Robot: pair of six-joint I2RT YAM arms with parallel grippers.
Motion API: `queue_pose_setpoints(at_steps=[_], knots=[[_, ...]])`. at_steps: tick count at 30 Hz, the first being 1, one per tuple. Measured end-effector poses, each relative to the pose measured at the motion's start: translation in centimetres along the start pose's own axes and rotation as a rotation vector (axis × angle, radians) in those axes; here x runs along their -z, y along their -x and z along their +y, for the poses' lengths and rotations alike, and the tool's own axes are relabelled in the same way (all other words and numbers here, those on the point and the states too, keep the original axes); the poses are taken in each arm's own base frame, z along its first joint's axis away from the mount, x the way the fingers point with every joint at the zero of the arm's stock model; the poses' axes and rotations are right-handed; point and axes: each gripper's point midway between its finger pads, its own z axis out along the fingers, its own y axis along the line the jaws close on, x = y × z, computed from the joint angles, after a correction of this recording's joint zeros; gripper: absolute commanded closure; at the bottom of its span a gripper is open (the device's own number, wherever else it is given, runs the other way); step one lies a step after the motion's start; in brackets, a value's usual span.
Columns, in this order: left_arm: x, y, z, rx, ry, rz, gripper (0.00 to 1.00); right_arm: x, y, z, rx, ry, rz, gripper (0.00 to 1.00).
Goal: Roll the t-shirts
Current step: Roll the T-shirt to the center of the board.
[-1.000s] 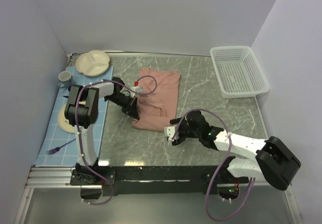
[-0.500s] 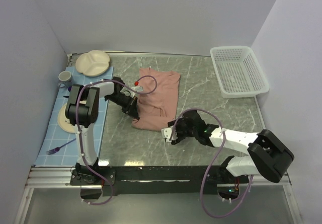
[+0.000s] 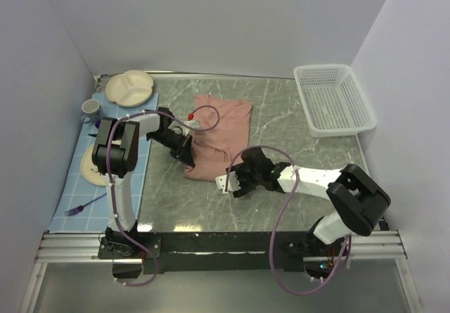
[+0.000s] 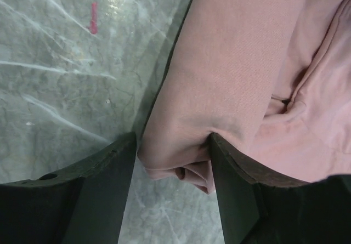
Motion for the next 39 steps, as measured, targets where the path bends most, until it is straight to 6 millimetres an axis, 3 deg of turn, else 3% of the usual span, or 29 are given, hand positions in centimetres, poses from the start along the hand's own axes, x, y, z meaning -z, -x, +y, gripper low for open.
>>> queue_pose_setpoints(at_steps=[4, 6, 8, 10, 12, 15, 18, 20, 23, 25, 28, 32, 35, 39], knots=[[0.1, 0.0, 0.1, 0.002, 0.001, -0.004, 0.85, -0.2, -0.4, 0.1, 0.032, 0.007, 0.034, 0.53], [0.2, 0.0, 0.2, 0.002, 0.001, -0.005, 0.76, -0.4, -0.7, -0.1, 0.041, 0.003, 0.054, 0.6], [0.4, -0.1, 0.2, 0.002, 0.001, -0.008, 0.68, -0.7, -0.9, -0.4, 0.045, -0.007, 0.068, 0.72], [0.7, 0.1, 0.2, -0.002, 0.003, -0.022, 0.66, -0.8, -1.1, -0.5, 0.044, -0.018, 0.079, 0.81], [1.5, 0.2, 0.1, -0.017, 0.033, -0.046, 0.57, -0.8, -1.2, -0.5, 0.043, -0.031, 0.079, 0.83], [3.7, 1.5, -0.5, -0.083, 0.133, -0.106, 0.45, -0.7, -1.2, -0.4, 0.034, -0.043, 0.075, 0.86], [7.6, 4.1, -2.1, -0.238, 0.302, -0.231, 0.32, -0.7, -1.2, -0.4, 0.016, -0.047, 0.074, 0.87], [10.1, 5.2, -4.3, -0.377, 0.395, -0.313, 0.31, -0.7, -1.2, -0.4, 0.006, -0.049, 0.073, 0.87], [11.4, 4.5, -6.9, -0.567, 0.481, -0.365, 0.31, -0.7, -1.2, -0.4, -0.004, -0.051, 0.073, 0.87], [10.5, 2.6, -7.1, -0.66, 0.519, -0.346, 0.3, -0.7, -1.2, -0.4, -0.01, -0.053, 0.073, 0.86], [7.5, -2.3, -6.0, -0.809, 0.568, -0.285, 0.26, -0.7, -1.2, -0.4, -0.022, -0.055, 0.073, 0.86], [4.2, -6.8, -4.7, -0.983, 0.591, -0.229, 0.26, -0.6, -1.2, -0.5, -0.04, -0.057, 0.073, 0.86], [2.9, -7.2, -4.2, -1.091, 0.622, -0.225, 0.27, -0.6, -1.2, -0.4, -0.046, -0.058, 0.072, 0.86], [2.4, -4.9, -4.7, -1.235, 0.691, -0.269, 0.28, -0.6, -1.2, -0.4, -0.052, -0.058, 0.072, 0.87]])
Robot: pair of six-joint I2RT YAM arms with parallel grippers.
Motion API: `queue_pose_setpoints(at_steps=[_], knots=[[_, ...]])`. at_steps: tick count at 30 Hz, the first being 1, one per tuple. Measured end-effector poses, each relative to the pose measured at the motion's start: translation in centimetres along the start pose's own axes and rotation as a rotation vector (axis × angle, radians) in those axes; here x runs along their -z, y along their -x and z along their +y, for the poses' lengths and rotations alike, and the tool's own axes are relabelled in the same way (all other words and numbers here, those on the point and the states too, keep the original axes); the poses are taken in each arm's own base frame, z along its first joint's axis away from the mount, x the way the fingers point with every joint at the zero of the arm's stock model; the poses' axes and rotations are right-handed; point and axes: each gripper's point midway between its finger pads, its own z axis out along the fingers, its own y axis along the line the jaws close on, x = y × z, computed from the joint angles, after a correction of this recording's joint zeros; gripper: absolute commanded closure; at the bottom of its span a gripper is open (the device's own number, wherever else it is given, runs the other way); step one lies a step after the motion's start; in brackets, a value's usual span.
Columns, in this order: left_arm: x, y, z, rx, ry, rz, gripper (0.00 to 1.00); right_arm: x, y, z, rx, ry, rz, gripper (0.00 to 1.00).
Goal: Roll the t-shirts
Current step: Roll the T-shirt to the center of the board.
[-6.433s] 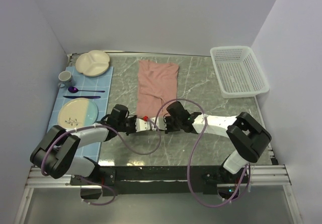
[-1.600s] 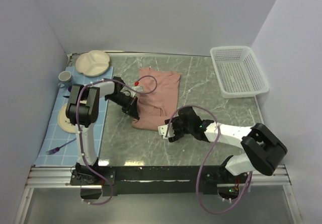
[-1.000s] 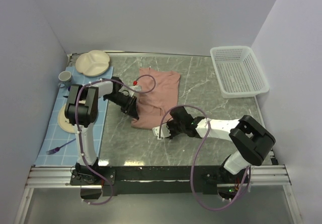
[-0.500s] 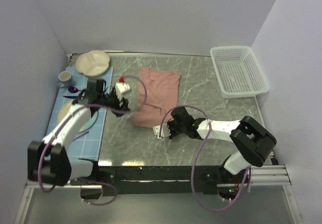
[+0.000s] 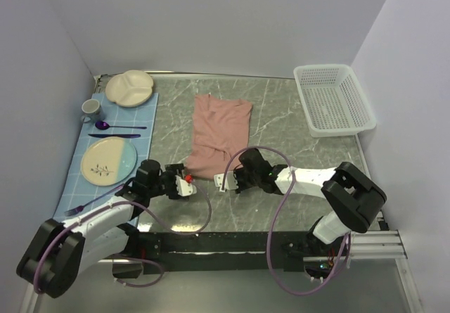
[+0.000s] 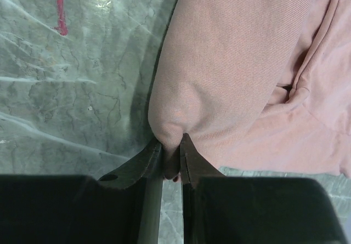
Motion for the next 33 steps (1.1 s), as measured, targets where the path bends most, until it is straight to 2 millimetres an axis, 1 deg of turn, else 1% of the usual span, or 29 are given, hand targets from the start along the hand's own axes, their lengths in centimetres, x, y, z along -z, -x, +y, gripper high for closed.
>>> queue_pose_setpoints(at_steps=[3, 7, 13, 18, 21, 22, 23, 25, 28, 31, 33], knots=[[-0.8, 1.2, 1.2, -0.073, 0.051, -0.033, 0.28, 0.0, 0.0, 0.0, -0.003, 0.0, 0.0, 0.86], [-1.6, 2.2, 1.6, -0.135, 0.071, -0.06, 0.34, 0.0, 0.0, 0.0, -0.011, 0.0, 0.001, 0.86], [-2.4, 1.4, 0.4, -0.166, 0.019, -0.037, 0.37, 0.1, 0.0, 0.0, -0.02, 0.003, 0.003, 0.86], [-3.2, 0.1, -0.6, -0.181, -0.022, -0.003, 0.4, 0.1, 0.0, 0.0, -0.039, 0.007, 0.005, 0.86], [-3.9, 0.0, -0.1, -0.216, -0.009, 0.004, 0.49, 0.1, 0.0, 0.0, -0.044, 0.009, 0.005, 0.86], [-4.3, -0.1, 0.1, -0.232, -0.005, 0.008, 0.63, 0.1, 0.0, 0.0, -0.045, 0.009, 0.005, 0.86], [-4.8, -0.2, 0.5, -0.246, 0.003, 0.013, 0.68, 0.1, 0.0, 0.0, -0.046, 0.01, 0.005, 0.87], [-5.5, -0.7, 0.8, -0.261, -0.007, 0.039, 0.76, 0.1, 0.0, 0.0, -0.049, 0.012, 0.006, 0.87], [-6.4, -0.9, 1.5, -0.25, -0.036, 0.075, 0.83, 0.2, 0.1, 0.0, -0.064, 0.024, 0.003, 0.87], [-6.8, -0.3, 2.1, -0.201, -0.11, 0.107, 0.86, 0.6, 0.0, -0.1, -0.125, 0.047, 0.004, 0.91], [-6.5, 0.1, 2.5, -0.155, -0.161, 0.121, 0.87, 0.9, 0.0, -0.6, -0.181, 0.058, -0.006, 0.93]])
